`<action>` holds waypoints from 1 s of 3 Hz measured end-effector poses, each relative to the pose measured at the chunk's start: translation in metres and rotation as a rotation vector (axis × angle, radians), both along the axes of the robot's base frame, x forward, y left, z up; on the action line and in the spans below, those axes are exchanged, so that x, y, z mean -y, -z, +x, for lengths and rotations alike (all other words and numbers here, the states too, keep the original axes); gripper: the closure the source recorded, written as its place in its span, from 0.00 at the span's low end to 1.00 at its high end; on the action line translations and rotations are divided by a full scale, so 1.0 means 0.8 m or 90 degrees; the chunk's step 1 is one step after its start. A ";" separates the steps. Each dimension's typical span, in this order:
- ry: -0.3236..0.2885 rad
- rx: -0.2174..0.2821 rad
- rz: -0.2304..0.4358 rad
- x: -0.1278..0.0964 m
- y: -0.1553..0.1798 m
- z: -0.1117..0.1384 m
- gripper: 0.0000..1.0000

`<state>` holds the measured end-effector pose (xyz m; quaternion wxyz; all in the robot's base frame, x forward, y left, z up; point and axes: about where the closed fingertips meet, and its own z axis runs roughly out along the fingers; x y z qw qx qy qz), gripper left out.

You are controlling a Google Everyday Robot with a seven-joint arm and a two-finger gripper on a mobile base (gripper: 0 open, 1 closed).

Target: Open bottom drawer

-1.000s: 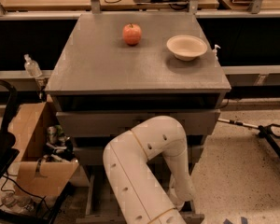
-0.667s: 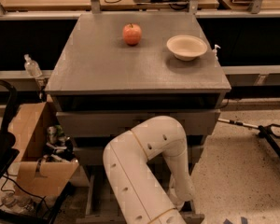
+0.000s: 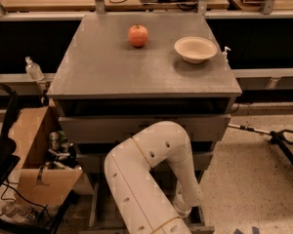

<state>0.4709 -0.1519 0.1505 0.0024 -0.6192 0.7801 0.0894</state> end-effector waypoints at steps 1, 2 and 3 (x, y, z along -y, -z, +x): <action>0.000 0.000 0.000 0.000 0.000 0.002 0.04; 0.000 0.000 0.000 -0.001 0.000 0.002 0.27; 0.000 0.000 0.000 -0.001 0.000 0.002 0.49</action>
Offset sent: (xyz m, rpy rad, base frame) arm 0.0009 0.0002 0.0000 0.0000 0.0000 0.0000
